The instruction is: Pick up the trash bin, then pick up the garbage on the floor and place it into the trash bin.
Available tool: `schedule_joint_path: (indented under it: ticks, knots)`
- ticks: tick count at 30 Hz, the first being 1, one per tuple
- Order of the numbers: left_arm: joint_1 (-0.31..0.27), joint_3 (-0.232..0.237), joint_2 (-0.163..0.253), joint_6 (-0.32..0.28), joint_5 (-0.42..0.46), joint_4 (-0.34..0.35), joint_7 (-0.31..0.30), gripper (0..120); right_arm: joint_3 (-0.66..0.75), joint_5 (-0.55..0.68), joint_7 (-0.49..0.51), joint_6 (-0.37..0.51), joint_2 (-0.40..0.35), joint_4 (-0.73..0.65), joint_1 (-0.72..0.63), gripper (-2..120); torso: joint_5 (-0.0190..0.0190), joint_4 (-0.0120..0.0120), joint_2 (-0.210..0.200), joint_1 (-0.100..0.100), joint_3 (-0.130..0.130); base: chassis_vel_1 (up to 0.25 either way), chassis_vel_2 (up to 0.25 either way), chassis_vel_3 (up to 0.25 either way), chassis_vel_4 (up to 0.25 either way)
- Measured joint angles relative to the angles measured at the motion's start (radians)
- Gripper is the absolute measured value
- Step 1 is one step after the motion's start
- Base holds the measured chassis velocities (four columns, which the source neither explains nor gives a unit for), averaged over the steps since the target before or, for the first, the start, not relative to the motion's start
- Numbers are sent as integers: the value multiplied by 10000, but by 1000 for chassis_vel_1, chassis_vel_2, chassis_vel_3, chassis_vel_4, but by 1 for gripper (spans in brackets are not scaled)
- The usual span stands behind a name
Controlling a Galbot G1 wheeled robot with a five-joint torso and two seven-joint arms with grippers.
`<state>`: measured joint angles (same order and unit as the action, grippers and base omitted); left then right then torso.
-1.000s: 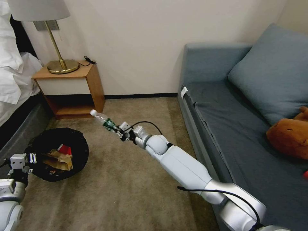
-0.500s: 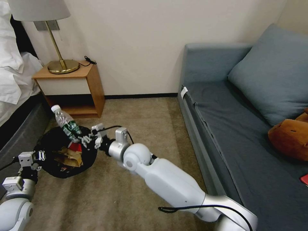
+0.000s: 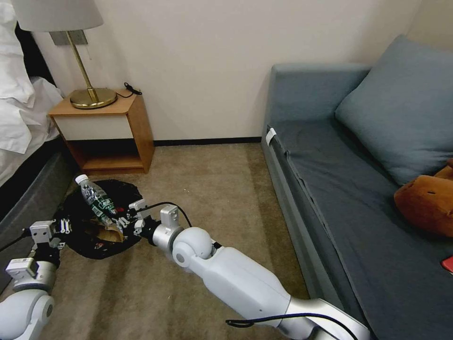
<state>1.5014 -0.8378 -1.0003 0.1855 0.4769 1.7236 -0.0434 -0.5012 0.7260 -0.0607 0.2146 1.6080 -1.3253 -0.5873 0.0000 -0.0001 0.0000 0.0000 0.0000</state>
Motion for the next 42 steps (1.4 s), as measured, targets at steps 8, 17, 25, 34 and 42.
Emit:
schedule_joint_path:
  ticks: [8, 17, 25, 34, 42]
  knots:
    - [25, -12, -18, -40, 91, 121, -11, 5, -121, -371, 13, -149, 0, 294, -112, 39, 0, 1, -1, 0, 0, 0, 0, 0, 0]
    - [42, -19, -52, -96, 276, 180, -52, 5, -166, -549, 13, -206, -9, 365, -106, 74, 0, 1, 0, 0, 0, 0, 0, 0, 0]
    - [17, -93, -227, -135, 505, -99, -290, 5, 41, -802, 7, -318, -162, 184, -53, 99, 0, 2, 0, 0, 0, 0, 0, 0, 0]
    - [-371, -108, -465, -756, 1905, -207, -1192, 5, 724, -882, 102, -313, -524, -425, 243, 100, 0, 1, 0, 0, 0, 0, 0, 0, 0]
    - [-1091, -101, -561, -1604, 3757, -457, -2622, 5, 1035, -1017, 120, -244, -1151, -663, 229, 100, 1, 1, 0, 0, 0, 0, 0, 0, 0]
